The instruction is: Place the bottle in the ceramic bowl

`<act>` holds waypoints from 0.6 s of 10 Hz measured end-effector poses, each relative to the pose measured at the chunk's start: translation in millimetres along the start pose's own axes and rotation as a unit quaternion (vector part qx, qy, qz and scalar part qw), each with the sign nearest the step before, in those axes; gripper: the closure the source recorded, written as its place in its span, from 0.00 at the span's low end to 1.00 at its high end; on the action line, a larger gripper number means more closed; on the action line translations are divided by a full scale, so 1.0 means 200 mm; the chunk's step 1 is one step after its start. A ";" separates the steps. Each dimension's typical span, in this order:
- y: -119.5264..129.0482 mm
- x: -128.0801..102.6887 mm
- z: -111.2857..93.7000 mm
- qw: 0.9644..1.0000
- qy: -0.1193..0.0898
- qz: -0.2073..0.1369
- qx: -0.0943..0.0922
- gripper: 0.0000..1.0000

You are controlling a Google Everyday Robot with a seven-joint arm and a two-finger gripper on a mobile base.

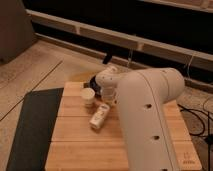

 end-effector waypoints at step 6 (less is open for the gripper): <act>0.04 -0.09 -0.21 0.999 -0.027 0.007 -0.032 1.00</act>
